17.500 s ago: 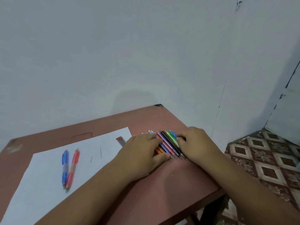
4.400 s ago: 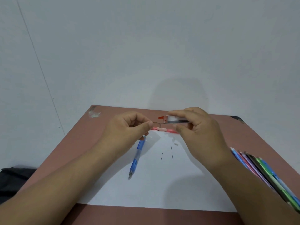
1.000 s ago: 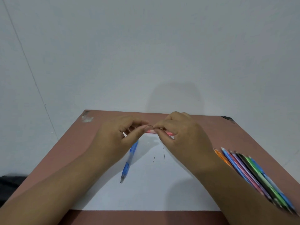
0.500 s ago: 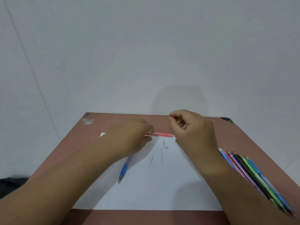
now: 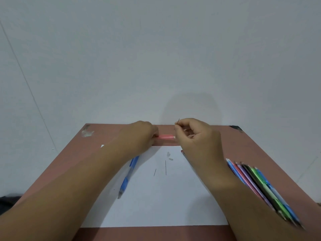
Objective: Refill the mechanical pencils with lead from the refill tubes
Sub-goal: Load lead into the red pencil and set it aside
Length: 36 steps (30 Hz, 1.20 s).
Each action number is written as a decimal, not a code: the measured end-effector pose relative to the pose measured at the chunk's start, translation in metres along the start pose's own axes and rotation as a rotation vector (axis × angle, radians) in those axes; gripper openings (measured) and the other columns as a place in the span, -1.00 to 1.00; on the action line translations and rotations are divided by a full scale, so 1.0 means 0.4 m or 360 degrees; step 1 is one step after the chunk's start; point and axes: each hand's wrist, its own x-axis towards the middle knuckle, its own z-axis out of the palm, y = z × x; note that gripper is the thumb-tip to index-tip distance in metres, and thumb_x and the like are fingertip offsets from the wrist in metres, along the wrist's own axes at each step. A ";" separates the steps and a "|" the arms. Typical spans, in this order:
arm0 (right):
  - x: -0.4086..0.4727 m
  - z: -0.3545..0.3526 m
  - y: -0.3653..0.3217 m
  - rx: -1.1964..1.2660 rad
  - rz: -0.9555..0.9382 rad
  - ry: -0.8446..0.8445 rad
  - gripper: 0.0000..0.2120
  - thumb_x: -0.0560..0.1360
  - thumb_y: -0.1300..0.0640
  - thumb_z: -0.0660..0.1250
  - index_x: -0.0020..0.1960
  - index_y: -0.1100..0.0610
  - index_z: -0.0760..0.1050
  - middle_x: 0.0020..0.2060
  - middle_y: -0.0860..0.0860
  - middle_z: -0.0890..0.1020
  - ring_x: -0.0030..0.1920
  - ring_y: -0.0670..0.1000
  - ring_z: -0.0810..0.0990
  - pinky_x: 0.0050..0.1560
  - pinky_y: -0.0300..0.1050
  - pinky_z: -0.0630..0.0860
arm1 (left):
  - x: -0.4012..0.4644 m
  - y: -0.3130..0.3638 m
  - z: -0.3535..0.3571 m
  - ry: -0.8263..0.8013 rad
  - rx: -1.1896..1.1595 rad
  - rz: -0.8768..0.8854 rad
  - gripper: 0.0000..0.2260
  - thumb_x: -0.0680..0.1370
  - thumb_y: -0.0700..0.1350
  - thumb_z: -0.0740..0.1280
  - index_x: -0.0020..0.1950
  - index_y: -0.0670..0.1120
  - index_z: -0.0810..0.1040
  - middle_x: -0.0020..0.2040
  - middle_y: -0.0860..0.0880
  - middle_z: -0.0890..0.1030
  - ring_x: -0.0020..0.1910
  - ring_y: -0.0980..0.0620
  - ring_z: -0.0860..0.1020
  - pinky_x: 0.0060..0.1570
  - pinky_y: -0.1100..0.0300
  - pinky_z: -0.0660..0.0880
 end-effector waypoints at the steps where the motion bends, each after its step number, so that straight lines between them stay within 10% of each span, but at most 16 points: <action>1: 0.000 -0.001 -0.006 0.0068 0.0041 0.0010 -0.91 0.54 0.15 0.41 -0.11 0.01 0.67 -0.26 -0.15 0.65 -0.18 -0.07 0.64 -0.25 0.04 0.64 | -0.009 -0.005 -0.010 0.0018 -0.0038 -0.0039 -0.79 0.60 0.13 0.31 0.11 0.04 0.59 -0.04 0.03 0.59 -0.04 -0.02 0.54 -0.02 0.04 0.54; 11: -0.036 -0.014 -0.088 0.0809 0.0141 -0.0190 -0.89 0.57 0.24 0.42 0.00 0.07 0.68 -0.09 -0.05 0.74 0.01 -0.03 0.71 -0.01 -0.21 0.61 | -0.151 -0.016 -0.049 0.0656 -0.0344 -0.0094 -0.88 0.59 -0.07 0.38 0.10 -0.03 0.63 -0.07 0.05 0.68 -0.15 0.06 0.60 -0.27 0.44 0.35; 15: -0.053 -0.003 -0.114 0.0935 0.0055 -0.0276 -0.89 0.60 0.28 0.36 0.02 0.11 0.62 -0.06 0.01 0.75 0.01 0.03 0.73 0.04 -0.10 0.66 | -0.168 -0.026 -0.020 0.0948 -0.0455 0.0111 -0.80 0.56 0.05 0.31 0.05 -0.01 0.65 -0.22 0.11 0.67 -0.28 0.13 0.61 -0.28 0.14 0.58; 36: -0.065 0.010 -0.125 0.0972 -0.0102 -0.0235 -0.94 0.57 0.19 0.37 -0.02 0.06 0.59 -0.13 0.01 0.74 -0.08 0.01 0.75 -0.05 -0.17 0.64 | -0.172 -0.021 0.005 0.1138 -0.0679 0.0268 -0.79 0.52 0.00 0.31 0.06 0.01 0.68 -0.21 0.16 0.64 -0.21 0.17 0.54 -0.18 0.29 0.47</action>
